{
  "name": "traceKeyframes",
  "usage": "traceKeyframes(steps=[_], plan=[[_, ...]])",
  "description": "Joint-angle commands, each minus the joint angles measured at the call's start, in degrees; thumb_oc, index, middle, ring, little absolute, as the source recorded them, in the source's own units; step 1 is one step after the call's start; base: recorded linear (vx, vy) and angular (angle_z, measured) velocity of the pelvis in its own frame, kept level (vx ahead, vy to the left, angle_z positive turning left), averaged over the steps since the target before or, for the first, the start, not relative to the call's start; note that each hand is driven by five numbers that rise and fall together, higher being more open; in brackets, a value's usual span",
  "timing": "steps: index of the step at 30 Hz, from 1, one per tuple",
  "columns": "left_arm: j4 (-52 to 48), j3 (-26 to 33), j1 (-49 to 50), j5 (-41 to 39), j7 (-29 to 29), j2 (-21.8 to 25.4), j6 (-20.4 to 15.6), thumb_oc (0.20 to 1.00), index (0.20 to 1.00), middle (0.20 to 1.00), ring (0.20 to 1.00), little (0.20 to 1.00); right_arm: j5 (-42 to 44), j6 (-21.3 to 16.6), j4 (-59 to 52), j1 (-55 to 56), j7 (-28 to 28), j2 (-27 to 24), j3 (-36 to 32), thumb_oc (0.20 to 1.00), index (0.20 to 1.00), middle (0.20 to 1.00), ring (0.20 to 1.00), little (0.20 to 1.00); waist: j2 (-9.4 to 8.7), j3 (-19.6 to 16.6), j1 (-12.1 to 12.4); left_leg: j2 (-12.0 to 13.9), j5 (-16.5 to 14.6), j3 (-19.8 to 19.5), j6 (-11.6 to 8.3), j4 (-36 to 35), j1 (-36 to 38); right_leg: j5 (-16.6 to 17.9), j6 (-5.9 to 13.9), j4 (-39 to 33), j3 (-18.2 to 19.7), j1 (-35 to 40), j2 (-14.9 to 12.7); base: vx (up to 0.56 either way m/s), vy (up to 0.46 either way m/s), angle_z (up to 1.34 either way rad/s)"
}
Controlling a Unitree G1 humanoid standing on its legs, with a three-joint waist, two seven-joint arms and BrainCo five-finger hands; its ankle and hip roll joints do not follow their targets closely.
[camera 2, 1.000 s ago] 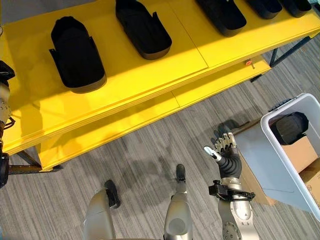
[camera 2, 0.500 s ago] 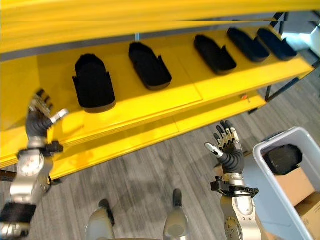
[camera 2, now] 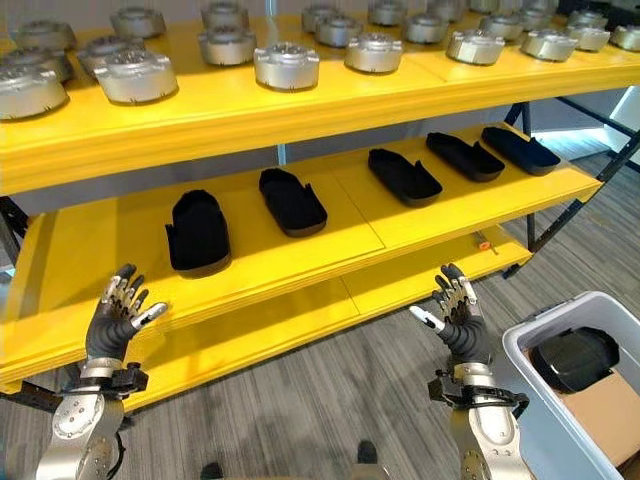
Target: Move parts from the plastic box to the shelf.
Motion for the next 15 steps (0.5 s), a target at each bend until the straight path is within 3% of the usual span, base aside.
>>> traceKeyframes(steps=[1, 2, 3, 6, 8, 15], plan=[[0.7, 0.1, -1.8, 13.5, 2.4, 4.6, -1.2, 1.0, 1.0, 1.0, 1.0, 1.0, -0.3, -2.5, -3.8, -1.1, -0.2, -0.7, -4.1, 1.0, 1.0, 1.0, 1.0, 1.0, 0.05, 1.5, -0.3, -1.1, -1.9, 2.1, 4.34, 4.1, -2.2, -9.9, -0.73, 4.7, 0.4, 2.4, -1.6, 0.03, -0.001, 0.06], [0.7, 0.0, -1.9, 13.6, 2.5, 4.6, -1.2, 1.0, 1.0, 1.0, 1.0, 1.0, -0.3, -2.5, -3.9, -1.1, -0.2, -0.7, -4.2, 1.0, 1.0, 1.0, 1.0, 1.0, 0.07, 1.4, -0.2, -1.1, -1.7, 2.1, 4.39, 4.0, -2.3, -9.7, -0.76, 4.7, 0.5, 2.3, -1.5, 0.04, 0.006, 0.01], [1.6, -0.2, -2.2, 20.7, 4.2, 5.9, -0.8, 1.0, 1.0, 1.0, 1.0, 1.0, -0.6, -2.7, -4.0, -0.7, -0.5, -0.9, -4.4, 1.0, 1.0, 1.0, 1.0, 1.0, 0.05, 1.3, -0.4, -1.1, -1.8, 2.3, 4.37, 4.0, -2.1, -9.6, -0.68, 4.7, 0.5, 2.2, -1.6, 0.0, 0.0, 0.0], [2.2, -0.8, -2.6, 23.4, 4.7, 6.4, -0.7, 1.0, 1.0, 1.0, 1.0, 1.0, -0.8, -2.6, -4.1, -0.5, -0.8, -1.0, -4.7, 1.0, 1.0, 1.0, 1.0, 1.0, -0.01, 1.2, -0.5, -1.2, -2.0, 2.5, 4.39, 3.9, -1.7, -9.5, -0.59, 4.7, 0.6, 2.3, -1.8, 0.01, 0.001, -0.01], [4.2, -2.2, -3.7, 31.3, 6.4, 8.0, -0.6, 1.0, 1.0, 1.0, 1.0, 1.0, -0.8, -2.9, -3.9, -0.3, -1.5, -1.0, -4.9, 1.0, 1.0, 1.0, 1.0, 1.0, 0.04, 1.1, -0.8, -1.3, -2.3, 2.9, 4.33, 3.8, -1.3, -9.4, -0.35, 4.5, 0.8, 2.3, -2.1, 0.02, 0.008, -0.01], [12.1, -6.8, -8.8, 41.0, 10.5, 9.5, 1.0, 1.0, 1.0, 1.0, 1.0, 1.0, -1.3, -3.6, -4.3, -0.6, -3.1, -2.0, -5.1, 1.0, 1.0, 1.0, 1.0, 1.0, -0.1, 1.2, -2.0, -1.4, -2.5, 3.9, 4.18, 3.8, -0.9, -8.9, 0.03, 4.0, 1.9, 2.1, -2.5, 0.02, 0.015, -0.09]])
